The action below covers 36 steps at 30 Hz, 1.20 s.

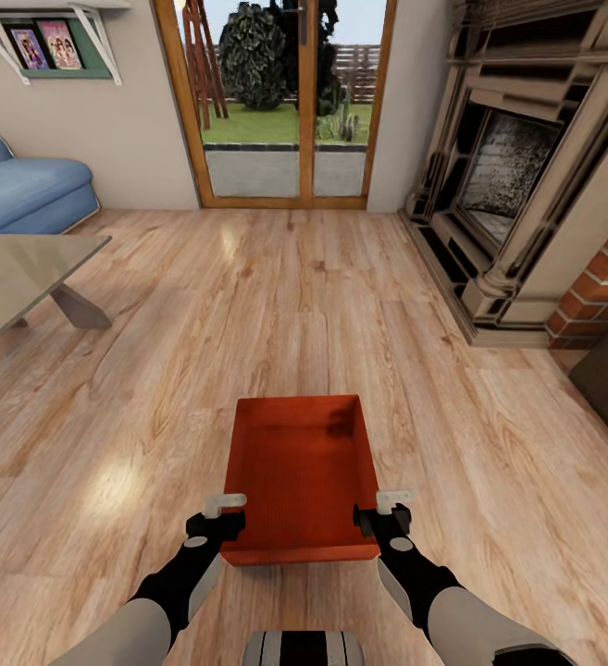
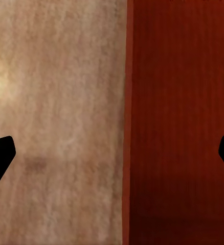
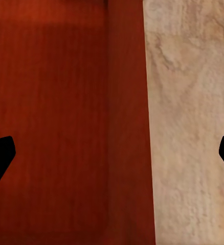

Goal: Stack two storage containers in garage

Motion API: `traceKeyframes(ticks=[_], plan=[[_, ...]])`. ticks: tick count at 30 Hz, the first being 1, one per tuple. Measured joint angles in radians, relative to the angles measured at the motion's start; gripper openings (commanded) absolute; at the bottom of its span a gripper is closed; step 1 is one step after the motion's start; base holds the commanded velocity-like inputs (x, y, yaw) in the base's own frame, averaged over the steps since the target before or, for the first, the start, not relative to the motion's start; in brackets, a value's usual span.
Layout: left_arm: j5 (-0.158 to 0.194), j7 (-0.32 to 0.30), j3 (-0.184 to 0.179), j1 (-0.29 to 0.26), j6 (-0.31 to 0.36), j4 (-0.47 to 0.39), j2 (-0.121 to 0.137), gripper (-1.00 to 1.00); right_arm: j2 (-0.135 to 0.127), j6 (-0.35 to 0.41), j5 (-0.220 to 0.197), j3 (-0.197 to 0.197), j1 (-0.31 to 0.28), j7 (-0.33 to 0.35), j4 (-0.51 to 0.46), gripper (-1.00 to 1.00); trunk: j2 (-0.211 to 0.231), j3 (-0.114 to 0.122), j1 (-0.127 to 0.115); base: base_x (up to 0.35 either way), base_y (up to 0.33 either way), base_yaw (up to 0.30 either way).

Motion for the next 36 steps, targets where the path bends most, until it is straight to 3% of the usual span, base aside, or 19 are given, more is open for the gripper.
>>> traceKeyframes(ticks=[27, 28, 36], plan=[[0.002, 0.0, -0.001, 0.0, 0.004, 0.011, -0.003, 1.0, 0.004, 0.002, -0.006, -0.003, 0.0, 0.0, 0.001, 1.0, 0.0, 0.0, 0.0, 0.0, 0.0, 0.0], [0.002, 0.0, -0.001, 0.0, 0.004, 0.011, -0.003, -1.0, 0.004, 0.002, -0.006, -0.003, 0.0, 0.0, 0.001, -1.0, 0.0, 0.0, 0.0, 0.0, 0.0, 0.0], [0.006, -0.002, -0.004, 0.0, 0.005, 0.007, -0.001, -1.0, 0.003, 0.002, -0.001, -0.002, 0.0, -0.002, 0.001, -1.0, 0.0, 0.0, 0.0, 0.0, 0.0, 0.0]])
